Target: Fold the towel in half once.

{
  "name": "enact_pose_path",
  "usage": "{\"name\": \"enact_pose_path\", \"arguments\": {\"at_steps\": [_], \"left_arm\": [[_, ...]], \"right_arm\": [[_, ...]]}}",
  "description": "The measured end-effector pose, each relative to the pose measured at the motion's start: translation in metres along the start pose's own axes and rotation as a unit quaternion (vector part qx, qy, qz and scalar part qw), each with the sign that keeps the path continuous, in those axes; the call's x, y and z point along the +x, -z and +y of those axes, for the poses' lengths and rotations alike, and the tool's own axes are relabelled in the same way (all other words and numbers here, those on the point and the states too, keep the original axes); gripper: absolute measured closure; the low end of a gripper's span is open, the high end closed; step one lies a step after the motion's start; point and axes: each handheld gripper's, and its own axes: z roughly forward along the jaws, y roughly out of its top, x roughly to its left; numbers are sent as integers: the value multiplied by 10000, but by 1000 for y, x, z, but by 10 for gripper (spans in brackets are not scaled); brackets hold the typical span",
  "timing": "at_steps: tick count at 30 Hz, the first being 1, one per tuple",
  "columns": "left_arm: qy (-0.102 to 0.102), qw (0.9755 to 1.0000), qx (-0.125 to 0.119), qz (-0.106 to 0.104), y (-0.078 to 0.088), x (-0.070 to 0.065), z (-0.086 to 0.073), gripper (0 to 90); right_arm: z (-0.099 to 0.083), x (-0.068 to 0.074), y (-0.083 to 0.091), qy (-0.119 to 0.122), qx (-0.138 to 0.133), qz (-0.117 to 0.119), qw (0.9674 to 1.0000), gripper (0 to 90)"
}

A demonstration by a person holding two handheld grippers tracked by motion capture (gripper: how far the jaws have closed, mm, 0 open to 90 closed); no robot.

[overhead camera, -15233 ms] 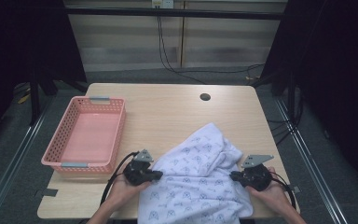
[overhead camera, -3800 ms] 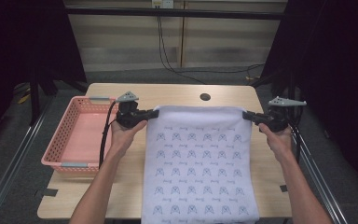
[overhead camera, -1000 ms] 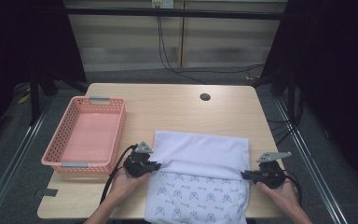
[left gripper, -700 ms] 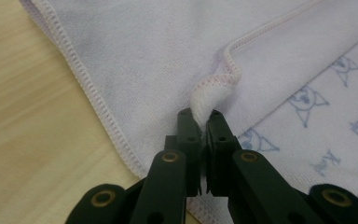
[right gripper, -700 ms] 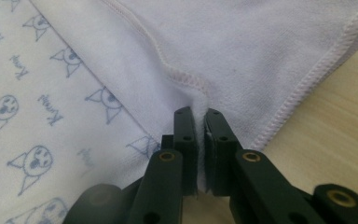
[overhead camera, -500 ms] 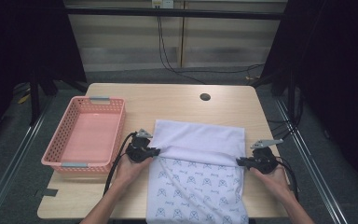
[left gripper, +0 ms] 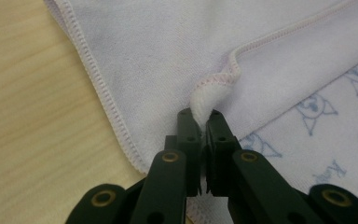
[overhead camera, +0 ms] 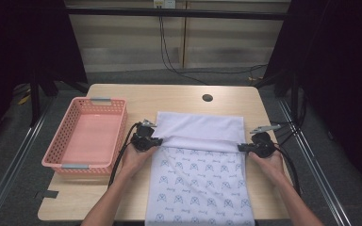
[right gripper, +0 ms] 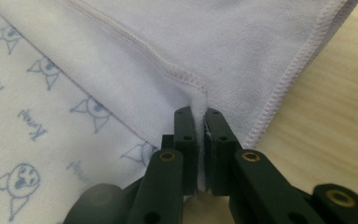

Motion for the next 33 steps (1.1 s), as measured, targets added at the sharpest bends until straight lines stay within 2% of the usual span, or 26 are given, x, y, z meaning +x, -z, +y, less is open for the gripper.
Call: {"name": "enact_pose_path", "arguments": {"at_steps": [3, 8, 13, 16, 19, 22, 23, 25, 26, 27, 28, 29, 31, 33], "left_arm": [[40, 10000, -27, -26, -3, 3, 4, 867], [151, 9998, -91, 0, -14, 13, 14, 867], [34, 9999, -27, 98, -20, 20, 24, 867], [139, 9998, -13, 137, -23, 31, 30, 867], [213, 9997, -53, 144, -25, 36, 32, 868], [238, 9996, -62, 160, -28, 43, 36, 867], [238, 9996, -62, 160, -28, 43, 36, 867], [301, 9993, -145, 173, -32, 46, 39, 867], [360, 9990, -118, 232, -35, 48, 44, 867], [360, 9990, -118, 232, -35, 48, 44, 868], [390, 9989, -100, 233, -37, 50, 46, 867], [455, 9986, -140, 231, -38, 50, 47, 867], [369, 9990, -60, 237, -38, 51, 49, 868], [305, 9993, 15, 230, -35, 50, 50, 870]], "right_arm": [[6, -3, -4, 37, 52, -113, 9999, 853], [11, -15, -11, -142, -115, -59, 9998, 855], [20, -18, -18, -110, -87, -232, 9996, 855], [27, -22, -27, -247, -206, -242, 9992, 855], [32, -23, -32, -272, -242, -282, 9989, 855], [36, -33, -38, -468, -394, -168, 9980, 859], [36, -33, -38, -468, -394, -168, 9980, 859], [41, -36, -41, -484, -349, -248, 9979, 861], [48, -36, -46, -374, -278, -417, 9980, 861], [48, -36, -46, -374, -278, -417, 9980, 861], [54, -38, -50, -474, -261, -499, 9973, 862], [54, -38, -50, -474, -261, -499, 9973, 862], [57, -38, -52, -498, -260, -569, 9968, 863], [57, -40, -52, -539, -299, -487, 9969, 865]]}}
